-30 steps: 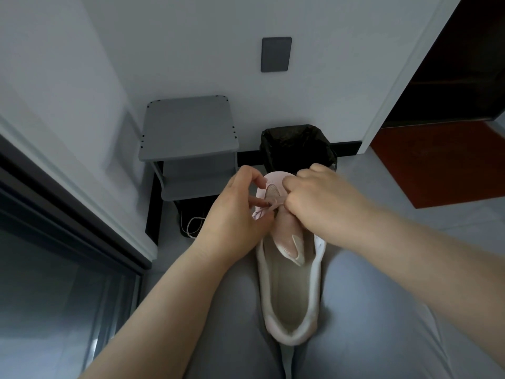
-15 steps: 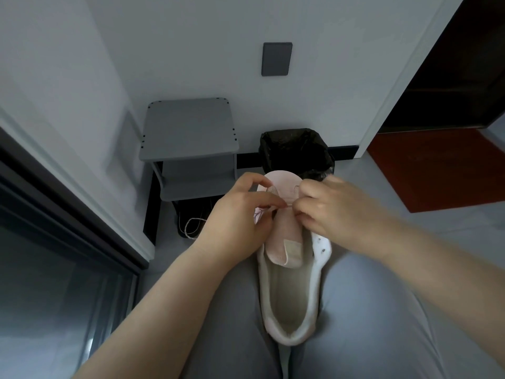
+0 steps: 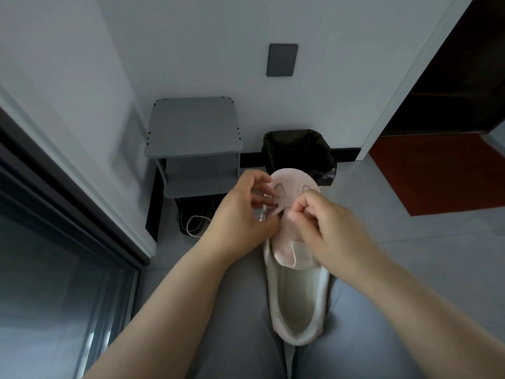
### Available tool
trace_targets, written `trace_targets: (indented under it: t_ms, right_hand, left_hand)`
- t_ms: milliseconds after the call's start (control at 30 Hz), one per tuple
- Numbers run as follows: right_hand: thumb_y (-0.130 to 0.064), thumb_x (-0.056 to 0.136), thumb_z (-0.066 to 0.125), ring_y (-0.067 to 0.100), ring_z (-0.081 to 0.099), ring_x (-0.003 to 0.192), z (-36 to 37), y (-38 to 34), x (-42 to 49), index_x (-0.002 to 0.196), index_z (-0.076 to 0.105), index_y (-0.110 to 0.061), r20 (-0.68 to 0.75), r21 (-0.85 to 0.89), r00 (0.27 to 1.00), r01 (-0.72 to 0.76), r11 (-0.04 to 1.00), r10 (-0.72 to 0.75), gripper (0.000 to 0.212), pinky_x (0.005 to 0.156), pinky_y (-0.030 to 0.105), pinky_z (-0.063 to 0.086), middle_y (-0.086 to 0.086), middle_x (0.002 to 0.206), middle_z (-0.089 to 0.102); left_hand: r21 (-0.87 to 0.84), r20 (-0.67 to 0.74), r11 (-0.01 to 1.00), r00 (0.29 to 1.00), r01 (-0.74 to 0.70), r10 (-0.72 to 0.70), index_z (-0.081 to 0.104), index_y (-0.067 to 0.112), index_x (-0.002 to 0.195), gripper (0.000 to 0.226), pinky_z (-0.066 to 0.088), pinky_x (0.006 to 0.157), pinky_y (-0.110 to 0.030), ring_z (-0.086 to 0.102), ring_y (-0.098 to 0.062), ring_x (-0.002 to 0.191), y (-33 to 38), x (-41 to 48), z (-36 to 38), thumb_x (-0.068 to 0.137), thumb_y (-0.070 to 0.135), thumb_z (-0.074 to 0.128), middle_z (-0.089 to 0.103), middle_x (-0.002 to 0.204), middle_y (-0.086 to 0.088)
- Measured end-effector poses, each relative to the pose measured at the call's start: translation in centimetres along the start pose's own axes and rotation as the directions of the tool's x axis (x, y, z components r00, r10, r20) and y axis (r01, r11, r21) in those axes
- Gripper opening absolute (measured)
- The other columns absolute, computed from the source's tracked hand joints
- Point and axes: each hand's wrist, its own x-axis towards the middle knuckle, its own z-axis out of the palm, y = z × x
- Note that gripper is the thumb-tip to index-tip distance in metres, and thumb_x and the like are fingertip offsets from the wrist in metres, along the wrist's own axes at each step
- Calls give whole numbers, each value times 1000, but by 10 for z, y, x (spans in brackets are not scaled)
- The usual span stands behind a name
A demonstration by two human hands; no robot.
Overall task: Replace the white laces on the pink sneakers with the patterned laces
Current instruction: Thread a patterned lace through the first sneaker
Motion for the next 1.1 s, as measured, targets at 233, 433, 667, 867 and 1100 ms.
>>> trace_targets:
  t_ms: [233,433,667,867,1100]
  right_hand:
    - [-16,72,70,29,63,57,13,-2,6,72,71,-22,-176,-233,984,-29,972,-13,7,62,35,51,-1,60,68]
    - [-20,69,47,29,61,59,16,-3,4,67,71,-19,-185,-276,981,-102,956,51,24,62,35,49,2,62,66]
    - [-25,78,69,24,63,72,20,-3,8,81,73,-27,-200,-205,973,-155,966,114,6,73,39,47,1,73,69]
    - [-38,80,64,16,62,85,21,2,14,86,71,-32,-164,-228,965,-239,944,204,11,87,29,32,-3,81,70]
    - [-38,84,58,19,60,79,33,4,19,84,68,-25,-199,-394,971,-205,896,134,16,67,28,10,-3,80,67]
  left_hand:
    - [74,-2,997,999,33,-33,55,22,101,27,42,79,-5,58,8,91,-1,1,2,79,25,69,69,91,19]
    - [152,14,988,1000,-8,6,55,22,99,45,47,79,-12,59,4,88,8,-1,10,61,40,71,64,91,13]
    - [369,-29,929,1000,19,-9,54,25,117,42,40,68,-10,61,-5,98,12,0,18,76,22,63,68,105,11]
    - [243,80,959,983,143,-167,56,25,109,41,38,59,0,57,4,79,6,13,12,69,22,67,68,92,13]
    - [159,-7,967,980,199,-200,58,29,105,33,44,69,-19,58,-2,85,-7,12,7,75,26,71,68,77,23]
